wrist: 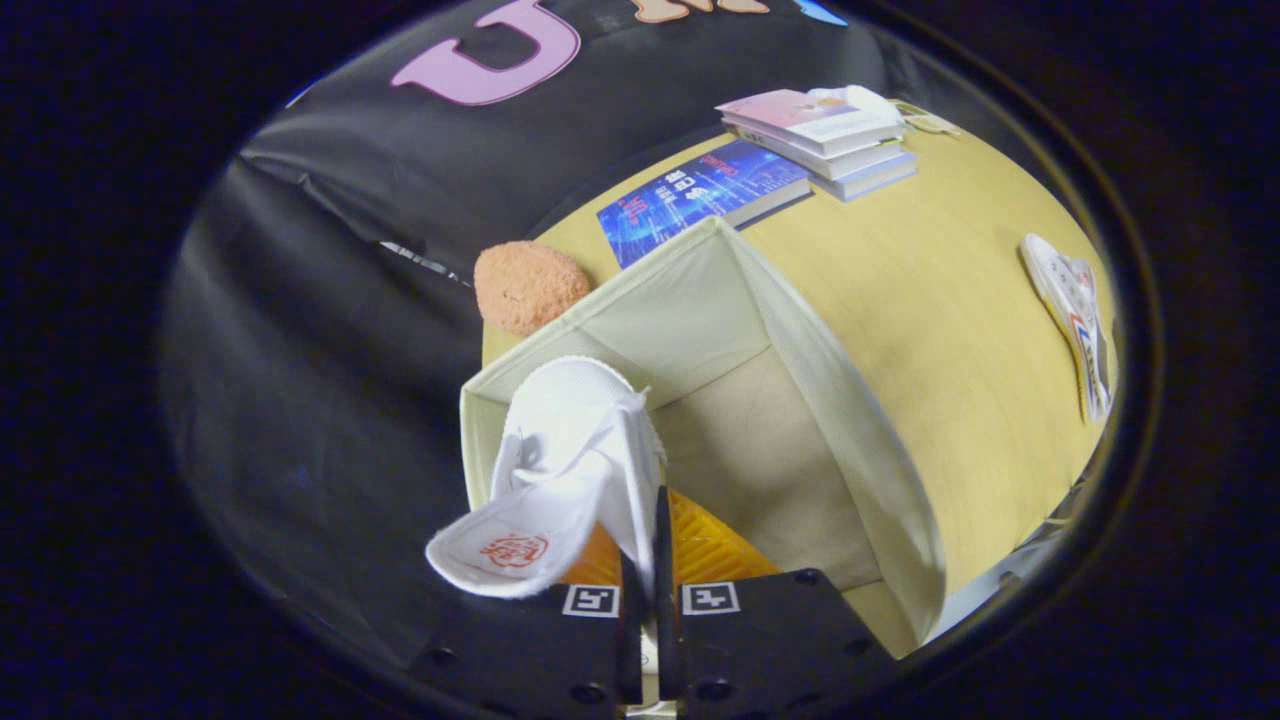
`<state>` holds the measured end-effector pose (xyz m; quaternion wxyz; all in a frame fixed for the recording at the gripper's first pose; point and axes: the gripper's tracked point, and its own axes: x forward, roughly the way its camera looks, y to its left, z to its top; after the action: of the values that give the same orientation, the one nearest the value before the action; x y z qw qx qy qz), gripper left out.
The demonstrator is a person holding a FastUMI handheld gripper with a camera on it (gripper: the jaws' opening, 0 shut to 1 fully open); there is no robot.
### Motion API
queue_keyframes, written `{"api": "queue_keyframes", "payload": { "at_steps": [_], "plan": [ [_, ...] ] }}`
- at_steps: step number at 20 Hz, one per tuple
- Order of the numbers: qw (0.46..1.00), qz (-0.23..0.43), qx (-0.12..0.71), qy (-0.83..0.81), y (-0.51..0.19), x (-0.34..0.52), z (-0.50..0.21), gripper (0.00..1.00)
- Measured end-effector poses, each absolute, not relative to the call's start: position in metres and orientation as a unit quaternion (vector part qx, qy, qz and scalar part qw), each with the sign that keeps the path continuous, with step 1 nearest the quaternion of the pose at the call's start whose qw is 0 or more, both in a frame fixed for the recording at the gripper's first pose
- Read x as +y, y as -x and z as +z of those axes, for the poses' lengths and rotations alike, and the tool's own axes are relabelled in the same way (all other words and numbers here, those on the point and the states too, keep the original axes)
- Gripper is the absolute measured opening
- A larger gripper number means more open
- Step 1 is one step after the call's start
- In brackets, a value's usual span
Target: Open the storage box then place both shoes into the box .Put the left shoe in first, then the right shoe, with the right side of both shoes facing outward in a uniform manner.
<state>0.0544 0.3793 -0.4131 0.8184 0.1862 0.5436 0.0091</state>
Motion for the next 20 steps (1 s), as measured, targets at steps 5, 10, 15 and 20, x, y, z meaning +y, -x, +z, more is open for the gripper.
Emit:
{"api": "queue_keyframes", "payload": {
  "at_steps": [5, 10, 15, 20],
  "plan": [
    [0.814, 0.053, 0.541, -0.206, -0.058, 0.401, -0.411, 0.43],
    [0.829, 0.104, 0.501, -0.228, -0.076, 0.412, -0.371, 1.0],
    [0.834, 0.121, 0.479, -0.248, -0.079, 0.391, -0.337, 1.0],
    [0.846, 0.12, 0.447, -0.264, -0.08, 0.342, -0.284, 1.0]
  ]
}}
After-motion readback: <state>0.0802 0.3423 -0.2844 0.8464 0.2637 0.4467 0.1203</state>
